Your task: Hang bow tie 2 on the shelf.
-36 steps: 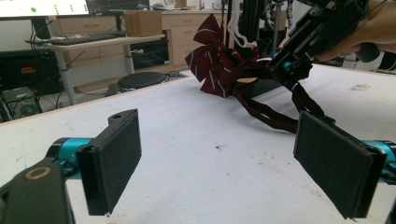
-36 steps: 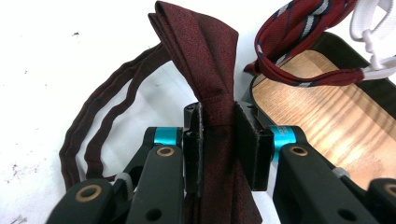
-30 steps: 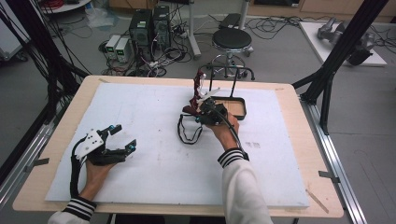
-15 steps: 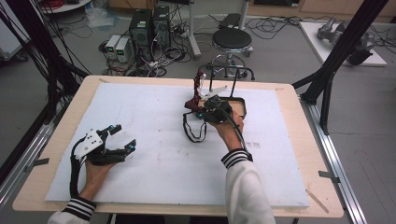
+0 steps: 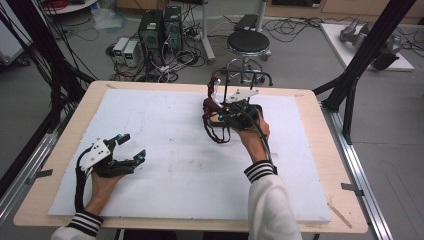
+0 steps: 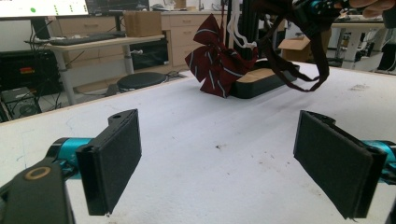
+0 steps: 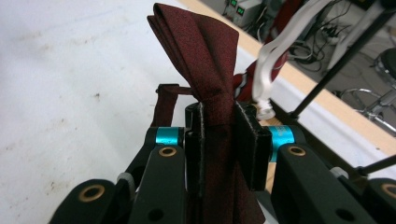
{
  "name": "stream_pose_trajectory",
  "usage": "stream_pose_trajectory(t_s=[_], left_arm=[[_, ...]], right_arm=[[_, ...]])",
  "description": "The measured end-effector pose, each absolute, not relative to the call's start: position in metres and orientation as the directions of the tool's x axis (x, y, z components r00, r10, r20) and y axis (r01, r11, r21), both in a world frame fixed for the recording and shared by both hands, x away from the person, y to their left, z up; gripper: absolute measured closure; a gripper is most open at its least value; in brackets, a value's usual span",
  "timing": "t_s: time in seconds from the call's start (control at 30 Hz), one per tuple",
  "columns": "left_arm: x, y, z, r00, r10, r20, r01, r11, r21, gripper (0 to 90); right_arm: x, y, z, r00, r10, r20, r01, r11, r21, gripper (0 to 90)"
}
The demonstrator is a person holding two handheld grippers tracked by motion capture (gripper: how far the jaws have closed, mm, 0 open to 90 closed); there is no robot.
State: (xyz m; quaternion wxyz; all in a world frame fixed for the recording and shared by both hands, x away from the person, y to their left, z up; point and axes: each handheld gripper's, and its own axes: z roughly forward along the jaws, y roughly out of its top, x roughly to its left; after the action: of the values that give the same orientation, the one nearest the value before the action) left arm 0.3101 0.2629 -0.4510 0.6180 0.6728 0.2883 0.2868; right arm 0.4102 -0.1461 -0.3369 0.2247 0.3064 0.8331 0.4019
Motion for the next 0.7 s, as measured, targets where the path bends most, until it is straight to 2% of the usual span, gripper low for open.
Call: stream_pose_trajectory(t_s=[0.7], left_arm=[[0.31, 0.263, -0.451, 0.669, 0.743, 0.029, 0.032, -0.069, 0.997, 15.5]], right_arm=[[0.405, -0.166, -0.322, -0.644, 0.76, -0.083, 0.292, 0.345, 0.892, 74.4]])
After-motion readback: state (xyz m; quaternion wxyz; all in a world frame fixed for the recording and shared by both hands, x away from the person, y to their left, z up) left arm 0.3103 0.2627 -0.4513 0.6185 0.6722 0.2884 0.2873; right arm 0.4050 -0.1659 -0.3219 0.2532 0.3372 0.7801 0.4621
